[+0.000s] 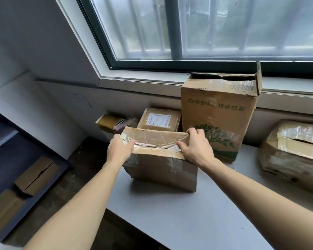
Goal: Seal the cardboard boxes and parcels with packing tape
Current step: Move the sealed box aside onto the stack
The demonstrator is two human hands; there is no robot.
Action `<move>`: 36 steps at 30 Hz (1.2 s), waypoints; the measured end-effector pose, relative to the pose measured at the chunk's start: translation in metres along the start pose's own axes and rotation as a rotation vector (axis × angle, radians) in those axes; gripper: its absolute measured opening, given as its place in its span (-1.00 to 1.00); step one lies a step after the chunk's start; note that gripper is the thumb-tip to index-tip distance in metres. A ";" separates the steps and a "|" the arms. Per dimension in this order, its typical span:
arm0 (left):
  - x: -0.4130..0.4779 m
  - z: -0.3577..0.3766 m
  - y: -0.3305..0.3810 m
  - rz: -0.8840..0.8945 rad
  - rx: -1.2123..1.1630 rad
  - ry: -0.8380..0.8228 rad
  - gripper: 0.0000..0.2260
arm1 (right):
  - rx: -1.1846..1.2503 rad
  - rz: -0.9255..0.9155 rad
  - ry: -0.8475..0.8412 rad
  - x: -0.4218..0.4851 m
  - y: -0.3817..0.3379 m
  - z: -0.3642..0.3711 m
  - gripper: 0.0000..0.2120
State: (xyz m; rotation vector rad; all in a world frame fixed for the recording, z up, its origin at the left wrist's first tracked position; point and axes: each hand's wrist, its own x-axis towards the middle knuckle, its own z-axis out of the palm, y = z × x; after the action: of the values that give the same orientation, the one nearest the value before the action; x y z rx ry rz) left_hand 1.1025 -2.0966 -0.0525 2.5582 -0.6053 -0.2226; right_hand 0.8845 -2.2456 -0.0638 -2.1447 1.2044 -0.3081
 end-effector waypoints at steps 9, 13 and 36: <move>0.080 -0.001 -0.016 0.159 -0.084 -0.037 -0.58 | -0.010 0.011 0.087 0.039 -0.041 0.035 -0.40; 0.099 -0.002 -0.012 0.203 -0.023 -0.083 -0.58 | -0.045 0.061 0.070 0.050 -0.049 0.040 -0.40; 0.017 0.038 0.248 1.182 0.091 -0.154 -0.53 | 0.117 -0.138 0.686 0.017 0.001 -0.121 -0.88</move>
State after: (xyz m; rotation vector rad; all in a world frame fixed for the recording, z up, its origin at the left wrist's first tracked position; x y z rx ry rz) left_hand 1.0136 -2.3135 0.0391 1.8433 -2.0397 0.0355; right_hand 0.8339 -2.3111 0.0260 -2.0805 1.3435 -1.2184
